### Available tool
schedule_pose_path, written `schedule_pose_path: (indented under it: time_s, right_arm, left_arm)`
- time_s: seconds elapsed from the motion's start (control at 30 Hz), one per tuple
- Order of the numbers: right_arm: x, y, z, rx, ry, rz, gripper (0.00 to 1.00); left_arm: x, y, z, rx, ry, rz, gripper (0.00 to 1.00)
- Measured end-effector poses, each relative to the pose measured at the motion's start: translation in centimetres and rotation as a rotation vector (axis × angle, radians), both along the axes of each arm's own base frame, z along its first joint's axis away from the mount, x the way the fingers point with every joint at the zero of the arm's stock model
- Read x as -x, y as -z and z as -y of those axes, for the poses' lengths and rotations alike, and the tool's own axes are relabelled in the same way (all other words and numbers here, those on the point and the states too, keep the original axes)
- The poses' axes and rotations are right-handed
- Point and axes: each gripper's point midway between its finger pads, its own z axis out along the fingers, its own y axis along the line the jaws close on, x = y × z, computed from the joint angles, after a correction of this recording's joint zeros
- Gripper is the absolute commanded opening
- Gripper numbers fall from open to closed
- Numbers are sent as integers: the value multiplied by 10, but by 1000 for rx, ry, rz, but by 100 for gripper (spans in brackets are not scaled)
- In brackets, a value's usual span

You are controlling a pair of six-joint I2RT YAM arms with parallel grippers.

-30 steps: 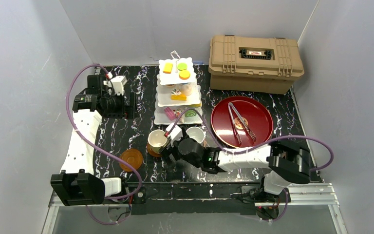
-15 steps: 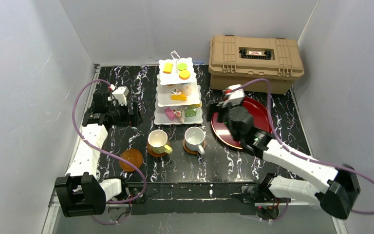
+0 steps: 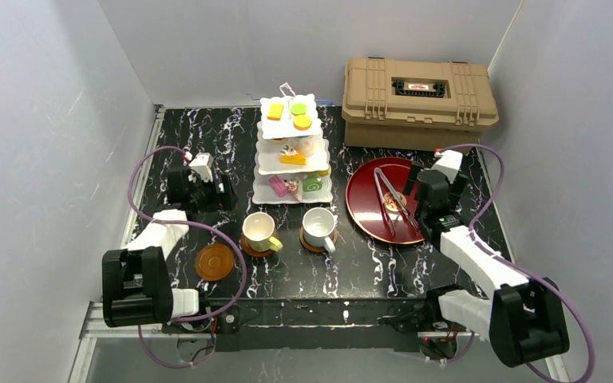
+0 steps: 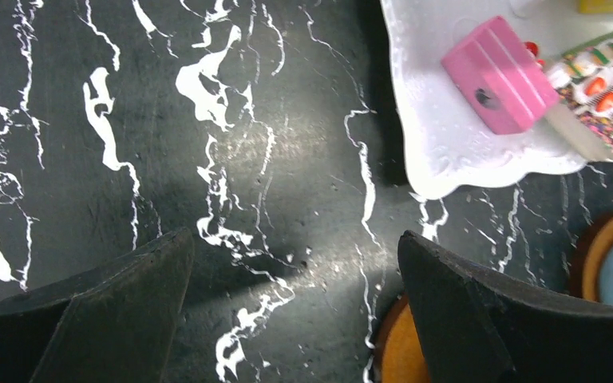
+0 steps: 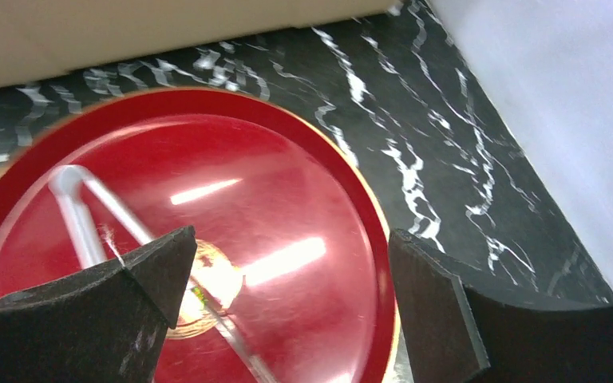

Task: Serve the afternoon tea
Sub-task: Reset both arms

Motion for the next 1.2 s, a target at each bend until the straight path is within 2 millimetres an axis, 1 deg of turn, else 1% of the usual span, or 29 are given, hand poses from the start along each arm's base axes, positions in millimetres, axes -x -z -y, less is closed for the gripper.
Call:
schedule_pose_path:
  time_s: [0.07, 0.13, 0.2, 0.27, 0.37, 0.47, 0.57, 0.63, 0.7, 0.77, 0.8, 0.87, 0.9, 0.93, 1.07, 1.1, 1.2]
  right_arm:
    - [1, 15, 21, 13, 69, -14, 98]
    - [4, 31, 38, 32, 126, -37, 98]
    - [4, 44, 51, 55, 166, -61, 98]
    - [1, 53, 56, 71, 182, -71, 98]
    - [0, 69, 62, 89, 188, -78, 98]
    - [-6, 82, 63, 100, 185, -87, 98]
    - [-14, 96, 61, 107, 168, -95, 98]
    - [-18, 101, 60, 112, 152, -93, 98]
    - [-25, 100, 57, 110, 131, -69, 98]
    - [-30, 98, 53, 108, 109, -33, 98]
    - [-30, 97, 51, 107, 86, -12, 98]
    - [-23, 101, 44, 116, 32, 10, 98]
    - [-20, 101, 41, 120, 16, 31, 98]
    - [-20, 100, 38, 121, 2, 50, 98]
    - [-26, 99, 32, 123, -33, 62, 98]
    - [-26, 99, 34, 123, -32, 63, 98]
    - [-27, 99, 37, 123, -30, 61, 98]
  left_arm:
    - [-4, 7, -3, -13, -13, 12, 98]
    - [-11, 7, -7, -26, -24, 64, 98]
    - [-18, 6, -11, -36, -37, 115, 98]
    - [-22, 8, -14, -41, -42, 154, 98]
    - [-26, 20, -18, -49, -49, 180, 98]
    - [-32, 29, -24, -48, -65, 190, 98]
    - [-40, 30, -27, -46, -77, 220, 98]
    - [-41, 27, -29, -46, -89, 255, 98]
    - [-36, 26, -30, -52, -96, 303, 98]
    - [-24, 31, -29, -58, -104, 349, 98]
    - [-17, 37, -29, -57, -110, 361, 98]
    - [-5, 50, -28, -61, -110, 334, 98]
    - [-6, 49, -28, -59, -115, 336, 98]
    - [-11, 46, -29, -63, -116, 344, 98]
    - [-34, 25, -25, -90, -107, 405, 98]
    - [-36, 22, -24, -93, -104, 415, 98]
    - [-35, 24, -23, -99, -101, 409, 98]
